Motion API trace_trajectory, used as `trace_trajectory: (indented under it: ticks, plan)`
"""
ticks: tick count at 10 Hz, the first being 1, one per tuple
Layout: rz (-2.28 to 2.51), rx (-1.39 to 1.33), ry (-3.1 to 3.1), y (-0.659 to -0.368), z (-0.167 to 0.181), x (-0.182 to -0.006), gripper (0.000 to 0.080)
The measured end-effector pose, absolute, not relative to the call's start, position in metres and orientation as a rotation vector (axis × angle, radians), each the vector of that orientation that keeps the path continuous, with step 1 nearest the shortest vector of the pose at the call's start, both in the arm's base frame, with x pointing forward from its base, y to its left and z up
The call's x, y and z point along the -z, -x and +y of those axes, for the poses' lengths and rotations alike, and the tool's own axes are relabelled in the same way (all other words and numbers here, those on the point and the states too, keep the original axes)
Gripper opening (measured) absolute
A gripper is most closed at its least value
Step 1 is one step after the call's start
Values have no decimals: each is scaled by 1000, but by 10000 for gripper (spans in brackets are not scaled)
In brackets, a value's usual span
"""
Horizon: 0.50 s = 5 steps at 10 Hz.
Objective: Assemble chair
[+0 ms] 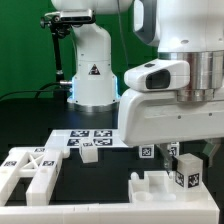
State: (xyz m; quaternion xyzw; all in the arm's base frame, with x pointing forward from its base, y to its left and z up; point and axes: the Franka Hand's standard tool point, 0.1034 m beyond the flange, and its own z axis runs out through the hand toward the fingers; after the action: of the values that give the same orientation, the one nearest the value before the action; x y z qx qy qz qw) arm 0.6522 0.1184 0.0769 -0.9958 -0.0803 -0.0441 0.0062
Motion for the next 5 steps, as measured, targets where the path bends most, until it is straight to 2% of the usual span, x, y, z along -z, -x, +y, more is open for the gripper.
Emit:
trace_trajectory:
  ticks: [1, 4, 5]
  plan:
    - [-241, 138, 3116, -652, 118, -77, 284]
    - [-147, 137, 3120, -652, 118, -77, 284]
    - [84, 142, 3105, -652, 119, -77, 284]
